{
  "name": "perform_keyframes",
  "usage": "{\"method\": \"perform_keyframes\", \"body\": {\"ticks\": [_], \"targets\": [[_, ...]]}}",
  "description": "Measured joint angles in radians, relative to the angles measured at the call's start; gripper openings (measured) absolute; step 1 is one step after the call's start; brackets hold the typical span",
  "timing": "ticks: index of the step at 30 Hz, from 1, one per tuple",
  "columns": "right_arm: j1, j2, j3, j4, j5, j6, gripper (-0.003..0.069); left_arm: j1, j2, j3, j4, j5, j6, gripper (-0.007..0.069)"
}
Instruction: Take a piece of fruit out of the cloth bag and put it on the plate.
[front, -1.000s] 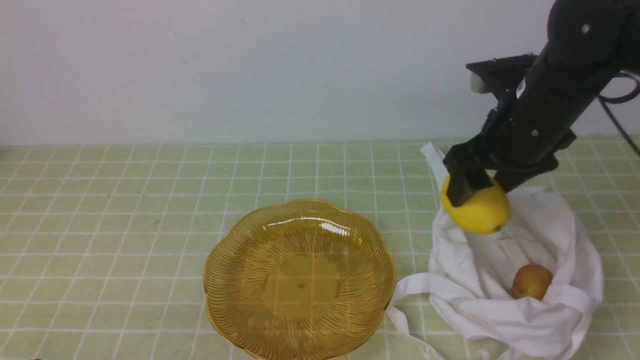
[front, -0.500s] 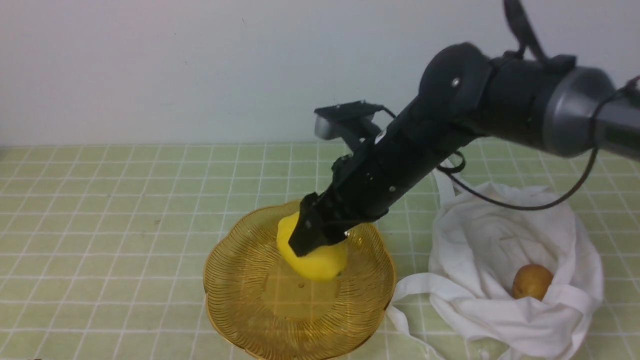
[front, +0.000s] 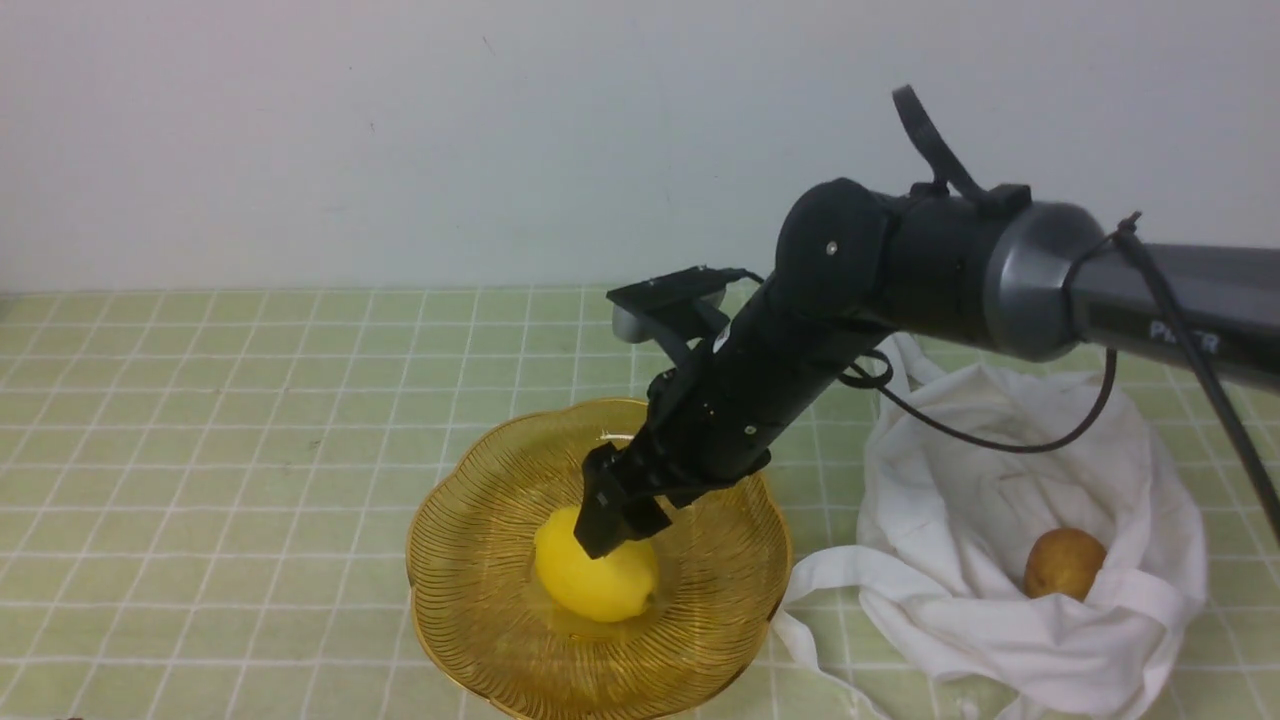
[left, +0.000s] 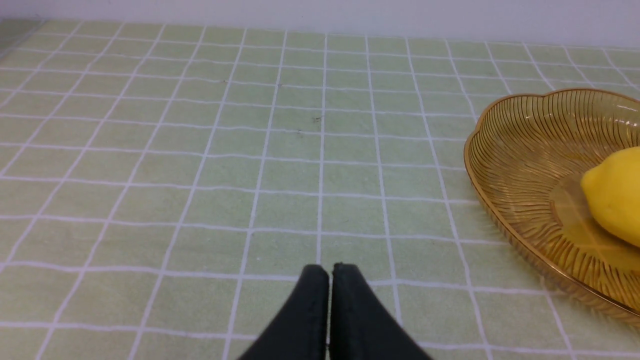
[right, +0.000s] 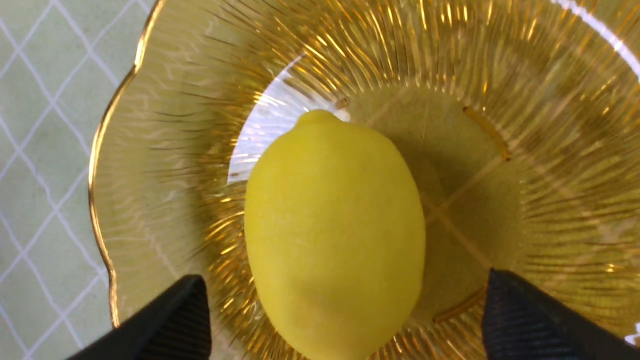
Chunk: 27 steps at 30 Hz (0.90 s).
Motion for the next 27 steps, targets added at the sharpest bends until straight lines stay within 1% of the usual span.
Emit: {"method": "perform_keyframes", "body": {"ticks": [1, 3, 4, 5, 6, 7, 8, 10, 11, 12, 13, 14, 16, 17, 18, 21, 22, 23, 24, 25, 26, 27], "targets": [[-0.004, -0.004, -0.016, -0.006, 0.023, 0.014, 0.0666, 0.0, 0.0, 0.0, 0.0, 0.0, 0.0, -0.0008], [-0.016, -0.023, -0.072, -0.015, 0.098, 0.043, 0.0613, 0.0, 0.0, 0.0, 0.0, 0.0, 0.0, -0.0008], [-0.019, -0.025, -0.079, -0.016, 0.105, 0.047, 0.0598, 0.0, 0.0, 0.0, 0.0, 0.0, 0.0, -0.0008], [-0.026, -0.034, -0.112, -0.016, 0.15, 0.055, 0.0566, 0.0, 0.0, 0.0, 0.0, 0.0, 0.0, -0.0008], [-0.045, -0.059, -0.168, -0.023, 0.215, 0.064, 0.0479, 0.0, 0.0, 0.0, 0.0, 0.0, 0.0, -0.0008], [-0.054, -0.071, -0.194, -0.028, 0.237, 0.067, 0.0435, 0.0, 0.0, 0.0, 0.0, 0.0, 0.0, -0.0008], [-0.056, -0.078, -0.205, -0.03, 0.24, 0.069, 0.0424, 0.0, 0.0, 0.0, 0.0, 0.0, 0.0, -0.0008], [-0.09, -0.153, -0.239, -0.087, 0.255, 0.117, 0.0242, 0.0, 0.0, 0.0, 0.0, 0.0, 0.0, -0.0008], [-0.092, -0.159, -0.239, -0.087, 0.256, 0.117, 0.0242, 0.0, 0.0, 0.0, 0.0, 0.0, 0.0, -0.0008], [-0.104, -0.201, -0.239, -0.128, 0.263, 0.15, 0.0157, 0.0, 0.0, 0.0, 0.0, 0.0, 0.0, -0.0008], [-0.111, -0.246, -0.23, -0.167, 0.266, 0.173, 0.009, 0.0, 0.0, 0.0, 0.0, 0.0, 0.0, -0.0008], [-0.115, -0.281, -0.218, -0.193, 0.268, 0.196, 0.0055, 0.0, 0.0, 0.0, 0.0, 0.0, 0.0, -0.0008], [-0.116, -0.389, -0.161, -0.257, 0.272, 0.235, 0.0006, 0.0, 0.0, 0.0, 0.0, 0.0, 0.0, -0.0008], [-0.116, -0.4, -0.147, -0.261, 0.272, 0.243, 0.0004, 0.0, 0.0, 0.0, 0.0, 0.0, 0.0, -0.0008], [-0.116, -0.491, -0.09, -0.289, 0.274, 0.271, -0.0007, 0.0, 0.0, 0.0, 0.0, 0.0, 0.0, -0.0008], [-0.116, -0.686, 0.084, -0.312, 0.278, 0.314, -0.0013, 0.0, 0.0, 0.0, 0.0, 0.0, 0.0, -0.0008], [-0.116, -0.7, 0.098, -0.312, 0.278, 0.316, -0.0013, 0.0, 0.0, 0.0, 0.0, 0.0, 0.0, -0.0008], [-0.116, -0.758, 0.156, -0.314, 0.274, 0.326, -0.0013, 0.0, 0.0, 0.0, 0.0, 0.0, 0.0, -0.0008], [-0.116, -0.833, 0.234, -0.315, 0.254, 0.333, -0.0014, 0.0, 0.0, 0.0, 0.0, 0.0, 0.0, -0.0008], [-0.116, -0.964, 0.368, -0.322, 0.194, 0.335, -0.0014, 0.0, 0.0, 0.0, 0.0, 0.0, 0.0, -0.0008], [-0.116, -1.033, 0.438, -0.326, 0.147, 0.335, -0.0014, 0.0, 0.0, 0.0, 0.0, 0.0, 0.0, -0.0008], [-0.116, -1.142, 0.546, -0.338, 0.057, 0.335, -0.0014, 0.0, 0.0, 0.0, 0.0, 0.0, 0.0, -0.0008]]}}
